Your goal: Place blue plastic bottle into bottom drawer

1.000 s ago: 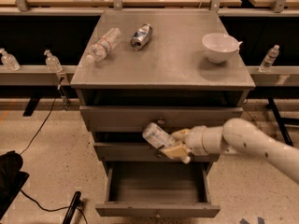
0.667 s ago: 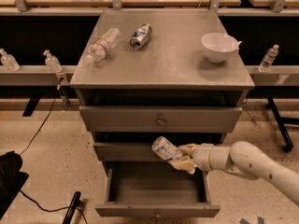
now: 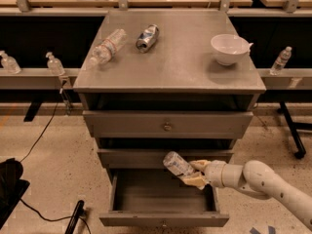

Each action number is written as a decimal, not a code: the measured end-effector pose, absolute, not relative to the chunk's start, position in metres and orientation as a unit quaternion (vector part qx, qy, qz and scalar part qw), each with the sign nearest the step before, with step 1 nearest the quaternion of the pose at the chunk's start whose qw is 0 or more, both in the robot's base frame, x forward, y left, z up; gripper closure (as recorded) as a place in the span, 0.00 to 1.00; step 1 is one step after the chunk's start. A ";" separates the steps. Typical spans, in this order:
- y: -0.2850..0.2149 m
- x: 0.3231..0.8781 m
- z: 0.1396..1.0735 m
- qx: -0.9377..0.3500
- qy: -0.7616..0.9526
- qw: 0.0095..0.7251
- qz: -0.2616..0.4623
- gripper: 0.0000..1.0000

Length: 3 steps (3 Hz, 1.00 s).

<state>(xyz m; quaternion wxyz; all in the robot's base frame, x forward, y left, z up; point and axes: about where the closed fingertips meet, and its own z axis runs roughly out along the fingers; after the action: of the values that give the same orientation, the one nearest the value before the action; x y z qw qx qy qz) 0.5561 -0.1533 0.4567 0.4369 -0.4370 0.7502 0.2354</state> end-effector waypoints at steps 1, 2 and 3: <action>-0.151 0.557 0.422 -0.497 0.735 0.401 0.228 1.00; -0.170 0.556 0.369 -0.557 0.712 0.366 0.222 1.00; -0.188 0.558 0.323 -0.599 0.693 0.341 0.210 1.00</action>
Offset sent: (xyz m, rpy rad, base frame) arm 0.0103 -0.0658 -0.1672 -0.2845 -0.0307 0.4007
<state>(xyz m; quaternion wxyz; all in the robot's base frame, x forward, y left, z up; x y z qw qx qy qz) 0.5585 -0.1876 0.3229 0.3410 -0.5992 0.6933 0.2100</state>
